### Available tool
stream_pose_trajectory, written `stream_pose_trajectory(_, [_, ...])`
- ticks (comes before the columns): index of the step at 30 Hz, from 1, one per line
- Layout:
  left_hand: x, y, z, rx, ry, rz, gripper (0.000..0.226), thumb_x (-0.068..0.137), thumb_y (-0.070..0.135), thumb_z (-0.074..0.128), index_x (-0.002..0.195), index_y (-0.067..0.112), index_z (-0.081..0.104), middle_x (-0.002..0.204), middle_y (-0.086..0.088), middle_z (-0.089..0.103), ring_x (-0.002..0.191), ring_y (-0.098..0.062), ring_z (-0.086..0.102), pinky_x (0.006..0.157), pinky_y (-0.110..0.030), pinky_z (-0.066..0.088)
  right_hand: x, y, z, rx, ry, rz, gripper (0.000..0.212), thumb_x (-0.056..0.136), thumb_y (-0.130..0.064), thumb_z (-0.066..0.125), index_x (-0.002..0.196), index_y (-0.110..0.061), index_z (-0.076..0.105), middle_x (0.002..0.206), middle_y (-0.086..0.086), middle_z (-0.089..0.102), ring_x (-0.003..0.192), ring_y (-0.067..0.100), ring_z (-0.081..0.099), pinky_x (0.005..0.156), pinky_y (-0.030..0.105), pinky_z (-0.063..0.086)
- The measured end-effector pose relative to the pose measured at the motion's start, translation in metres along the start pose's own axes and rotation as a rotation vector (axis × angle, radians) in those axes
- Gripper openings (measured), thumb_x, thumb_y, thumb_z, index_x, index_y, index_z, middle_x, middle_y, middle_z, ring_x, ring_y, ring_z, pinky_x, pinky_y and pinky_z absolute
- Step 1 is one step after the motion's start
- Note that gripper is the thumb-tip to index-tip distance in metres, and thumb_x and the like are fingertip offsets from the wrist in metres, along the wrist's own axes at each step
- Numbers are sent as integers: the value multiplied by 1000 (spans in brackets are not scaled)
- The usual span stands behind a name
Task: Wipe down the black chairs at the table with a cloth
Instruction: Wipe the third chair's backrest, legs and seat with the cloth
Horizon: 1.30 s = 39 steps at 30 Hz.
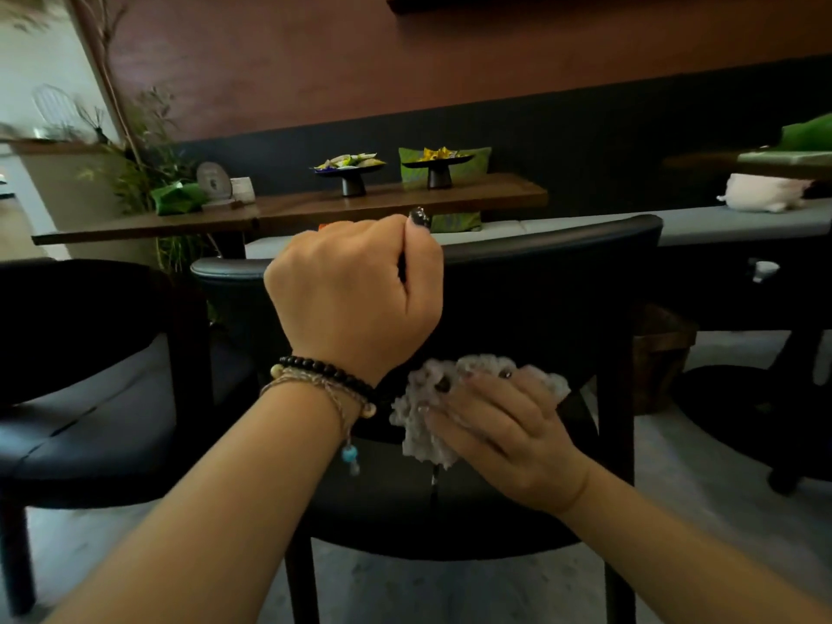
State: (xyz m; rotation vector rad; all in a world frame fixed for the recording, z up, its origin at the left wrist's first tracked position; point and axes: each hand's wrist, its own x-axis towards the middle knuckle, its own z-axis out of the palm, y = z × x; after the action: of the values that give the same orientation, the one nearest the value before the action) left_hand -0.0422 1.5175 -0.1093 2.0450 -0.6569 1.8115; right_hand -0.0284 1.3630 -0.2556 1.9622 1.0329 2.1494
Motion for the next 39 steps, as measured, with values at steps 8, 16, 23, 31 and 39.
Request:
stream_pose_trajectory(8, [-1, -1, 2, -32, 60, 41, 41, 92, 21, 46, 51, 23, 43, 49, 12, 31, 42, -12, 29, 48, -23, 14, 28, 27, -11, -7, 93, 108, 48, 84, -26, 78, 126, -21, 53, 125, 9, 48, 123, 29, 47, 101, 45, 43])
stream_pose_trajectory(16, [0, -2, 3, -83, 82, 54, 39, 92, 22, 46, 55, 27, 38, 51, 14, 30, 43, -9, 28, 50, -21, 16, 38, 34, -12, 30, 328, 591, 42, 89, -19, 69, 123, -3, 51, 128, 24, 42, 125, 35, 42, 104, 53, 43])
stream_pose_trajectory(23, [0, -3, 4, -107, 108, 44, 39, 93, 23, 48, 57, 29, 36, 51, 15, 29, 45, -6, 24, 53, -10, 14, 56, 103, -16, 304, 651, 1477, 34, 86, -12, 59, 120, -12, 62, 123, 9, 61, 108, 4, 61, 95, 19, 49])
stream_pose_trajectory(31, [-2, -2, 4, -113, 91, 29, 39, 93, 23, 47, 56, 29, 35, 50, 15, 28, 44, -7, 22, 48, -20, 16, 61, 94, -25, 386, 589, 1859, 36, 91, -6, 52, 125, -15, 62, 113, 3, 67, 105, 12, 64, 96, 33, 52])
stream_pose_trajectory(39, [-2, -4, 3, -71, 69, 28, 41, 93, 21, 50, 53, 26, 41, 48, 12, 31, 42, -9, 27, 50, -14, 14, 66, 5, -17, 280, 473, 1479, 40, 89, 1, 60, 128, -3, 56, 128, 2, 48, 118, 9, 53, 98, 13, 42])
